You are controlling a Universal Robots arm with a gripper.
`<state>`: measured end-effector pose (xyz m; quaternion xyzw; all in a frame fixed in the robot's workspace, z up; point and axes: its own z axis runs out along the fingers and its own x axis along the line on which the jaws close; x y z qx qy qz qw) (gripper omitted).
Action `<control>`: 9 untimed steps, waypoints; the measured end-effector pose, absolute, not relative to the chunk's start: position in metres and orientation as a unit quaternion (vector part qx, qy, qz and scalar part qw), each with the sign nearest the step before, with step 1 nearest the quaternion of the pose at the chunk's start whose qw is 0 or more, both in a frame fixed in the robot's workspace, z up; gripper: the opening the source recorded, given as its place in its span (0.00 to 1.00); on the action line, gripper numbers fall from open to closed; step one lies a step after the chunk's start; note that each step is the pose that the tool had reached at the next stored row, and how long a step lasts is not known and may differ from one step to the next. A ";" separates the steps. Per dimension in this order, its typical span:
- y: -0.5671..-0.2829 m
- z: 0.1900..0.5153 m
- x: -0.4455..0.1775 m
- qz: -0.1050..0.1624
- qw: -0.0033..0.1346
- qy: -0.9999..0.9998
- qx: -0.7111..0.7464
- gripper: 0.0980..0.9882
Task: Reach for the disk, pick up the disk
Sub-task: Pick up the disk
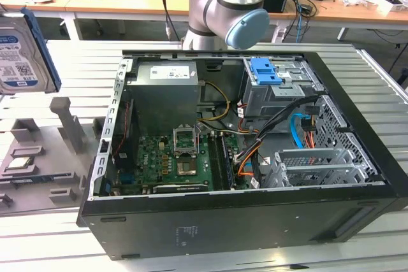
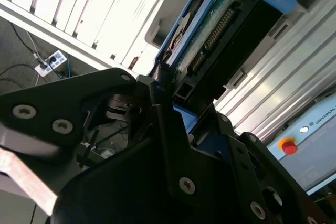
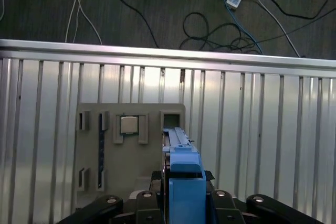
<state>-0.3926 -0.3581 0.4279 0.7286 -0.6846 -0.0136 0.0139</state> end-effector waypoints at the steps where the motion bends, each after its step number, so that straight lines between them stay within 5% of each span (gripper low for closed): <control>1: -0.358 0.431 -0.392 -0.014 0.014 -0.685 0.729 0.30; 9: -0.358 0.453 -0.391 -0.014 0.014 -0.685 0.729 0.30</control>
